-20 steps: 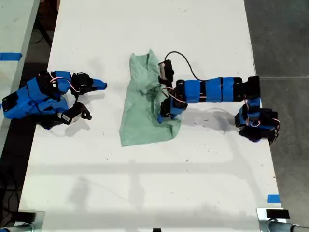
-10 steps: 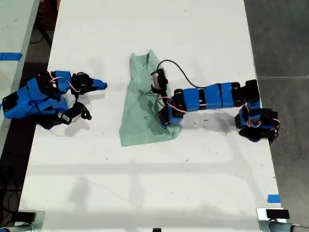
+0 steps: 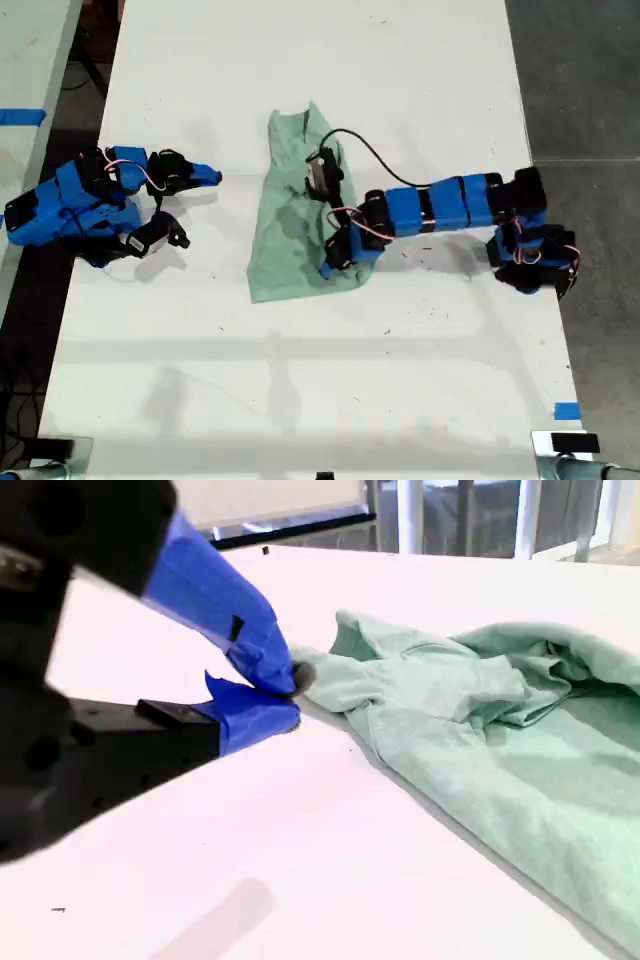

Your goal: Fold t shirt

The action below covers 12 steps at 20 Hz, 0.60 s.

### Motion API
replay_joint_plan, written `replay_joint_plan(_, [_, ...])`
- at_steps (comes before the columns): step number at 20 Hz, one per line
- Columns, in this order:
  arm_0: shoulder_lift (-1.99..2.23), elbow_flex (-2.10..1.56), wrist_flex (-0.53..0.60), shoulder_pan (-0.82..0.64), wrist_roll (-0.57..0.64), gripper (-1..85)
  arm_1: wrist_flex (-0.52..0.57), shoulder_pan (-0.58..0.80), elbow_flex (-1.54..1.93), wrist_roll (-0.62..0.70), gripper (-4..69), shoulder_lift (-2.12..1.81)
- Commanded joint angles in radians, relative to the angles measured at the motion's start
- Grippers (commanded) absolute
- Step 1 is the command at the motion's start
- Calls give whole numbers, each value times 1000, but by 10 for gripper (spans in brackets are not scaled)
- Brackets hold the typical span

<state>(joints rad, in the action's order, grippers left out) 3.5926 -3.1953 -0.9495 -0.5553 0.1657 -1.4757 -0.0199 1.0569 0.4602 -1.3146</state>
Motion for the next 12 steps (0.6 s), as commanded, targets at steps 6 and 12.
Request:
replay_joint_plan(6, [9,5,0,-5,-18,0,57,342,922,-215,24,-945])
replay_joint_plan(12, [9,5,0,-5,-18,0,163,555,1861,-103,24,-2198])
